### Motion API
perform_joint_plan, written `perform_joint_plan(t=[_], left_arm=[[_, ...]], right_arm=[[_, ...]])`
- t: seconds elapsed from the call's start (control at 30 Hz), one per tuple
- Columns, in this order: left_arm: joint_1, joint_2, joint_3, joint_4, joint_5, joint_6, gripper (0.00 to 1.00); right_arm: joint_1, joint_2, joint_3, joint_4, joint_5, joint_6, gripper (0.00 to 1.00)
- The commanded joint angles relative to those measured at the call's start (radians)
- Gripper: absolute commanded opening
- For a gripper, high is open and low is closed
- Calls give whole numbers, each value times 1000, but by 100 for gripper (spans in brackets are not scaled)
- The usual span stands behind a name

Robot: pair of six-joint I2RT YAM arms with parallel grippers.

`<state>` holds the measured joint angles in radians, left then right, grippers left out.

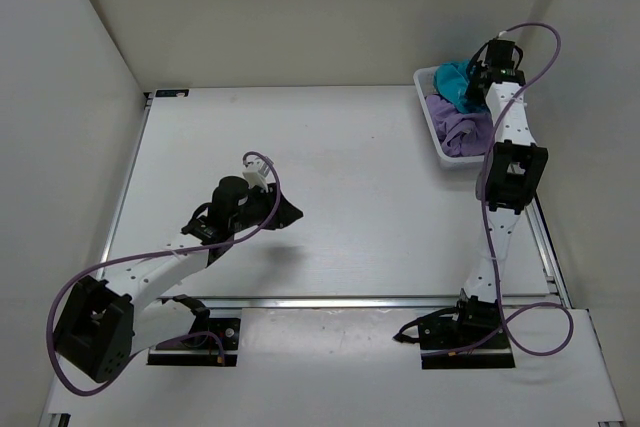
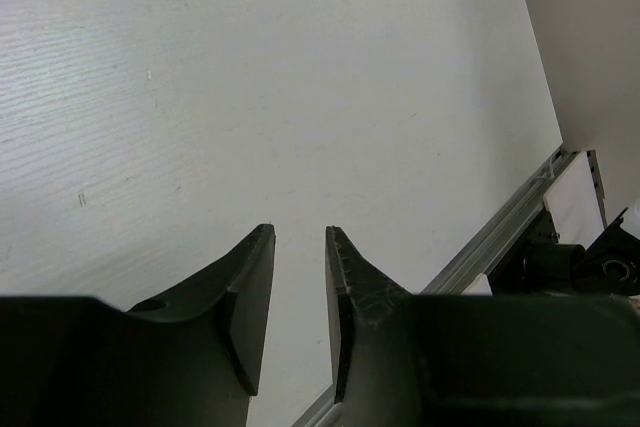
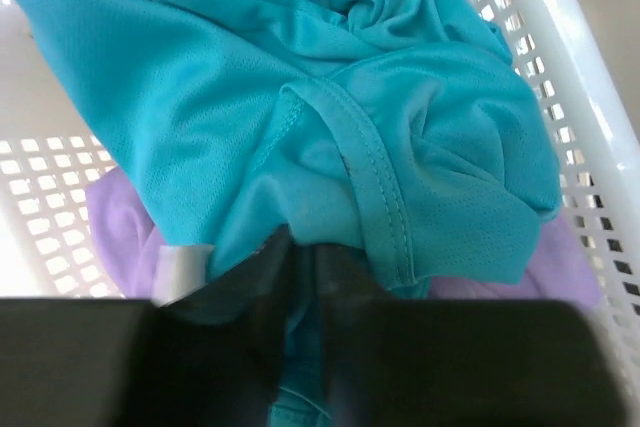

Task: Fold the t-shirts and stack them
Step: Grab crumpled tshirt from bin with the right arm, then move the tshirt to the center of the board

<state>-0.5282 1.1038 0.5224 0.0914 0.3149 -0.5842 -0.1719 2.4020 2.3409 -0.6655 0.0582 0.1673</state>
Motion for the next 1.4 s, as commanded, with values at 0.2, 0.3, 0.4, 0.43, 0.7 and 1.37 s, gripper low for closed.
perform_joint_plan(t=[0.2,0.3,0.4,0.43,0.7,1.37], left_arm=[[-6,5,14,31,13,-12,39],[-26,28,54,15,7,-17,39],[-29,30,91,14,16,-28,39],[-20,25,94,16,13,-38,39],[98,-7,85,-7,27,-81,43],[367,-91,-21,-47,26,-152,54]], right_arm=[[34,-64,123,12,25,1,0],[72,-116,159,-8,22,-14,0],[113,-187,185,-31,15,-23,0],[138,-222,201,-40,2,-23,0],[427,-548,132,33,-80,-76,0],[313,-833,-1210,898,-494,248,6]])
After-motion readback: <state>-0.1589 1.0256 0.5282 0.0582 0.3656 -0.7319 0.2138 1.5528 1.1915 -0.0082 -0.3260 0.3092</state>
